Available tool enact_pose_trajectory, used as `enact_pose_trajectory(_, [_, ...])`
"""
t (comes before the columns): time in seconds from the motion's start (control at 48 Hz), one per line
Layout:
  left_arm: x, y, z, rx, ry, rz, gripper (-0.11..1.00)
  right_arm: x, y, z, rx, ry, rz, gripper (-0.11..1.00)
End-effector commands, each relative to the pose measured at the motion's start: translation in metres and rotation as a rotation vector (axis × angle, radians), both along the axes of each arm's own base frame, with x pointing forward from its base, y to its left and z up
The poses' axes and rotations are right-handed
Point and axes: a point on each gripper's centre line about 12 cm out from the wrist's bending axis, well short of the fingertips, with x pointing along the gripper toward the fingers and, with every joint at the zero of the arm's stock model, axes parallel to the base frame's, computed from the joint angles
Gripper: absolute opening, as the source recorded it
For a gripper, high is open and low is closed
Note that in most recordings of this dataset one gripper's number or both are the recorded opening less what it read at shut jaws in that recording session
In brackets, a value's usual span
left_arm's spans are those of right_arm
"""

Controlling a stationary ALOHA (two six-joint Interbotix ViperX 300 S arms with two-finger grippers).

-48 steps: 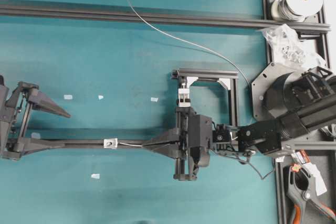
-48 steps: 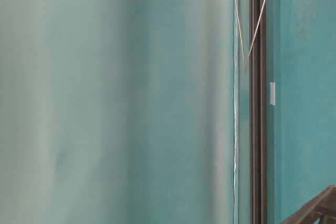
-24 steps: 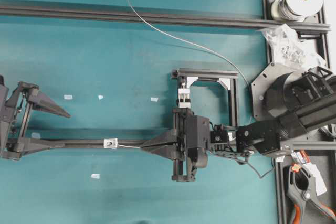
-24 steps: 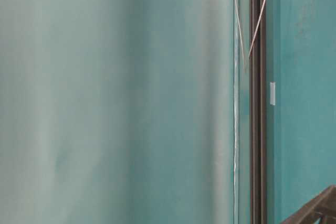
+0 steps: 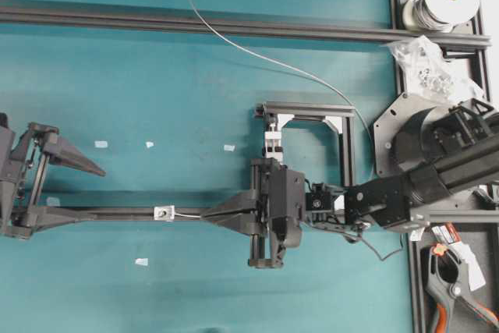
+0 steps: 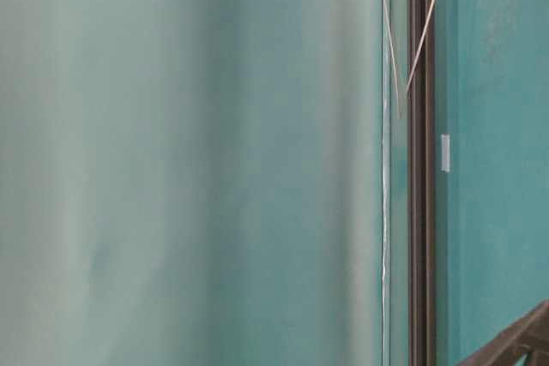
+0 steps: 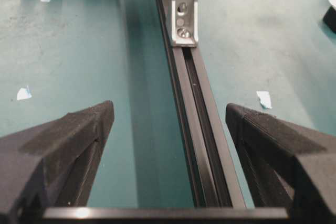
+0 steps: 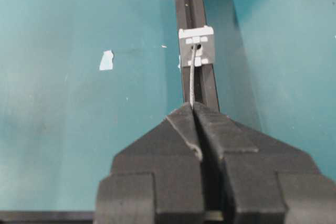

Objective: Insert the wire through the hole in the metal fitting.
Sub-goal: 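Push the wire tip through the bracket hole with the right gripper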

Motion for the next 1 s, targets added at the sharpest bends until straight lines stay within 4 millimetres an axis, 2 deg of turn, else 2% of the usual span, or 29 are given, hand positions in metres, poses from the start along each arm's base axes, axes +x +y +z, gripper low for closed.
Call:
enact_pose_trajectory(0.0, [0.005,-0.002,0.011,-0.008,-0.038,-0.005,0.78,0.008,0.001,0.006,0.007,-0.027,-0.002,0.0])
enact_pose_trajectory(0.375, [0.025,-0.008,0.013,-0.003,-0.023,-0.007,0.78,0.018,-0.003,0.0,-0.027,-0.051,-0.02,0.0])
enact_pose_trajectory(0.98, [0.043,-0.013,0.014,-0.008,-0.042,-0.01,0.78,0.036,-0.001,-0.002,-0.07,-0.078,-0.024,0.0])
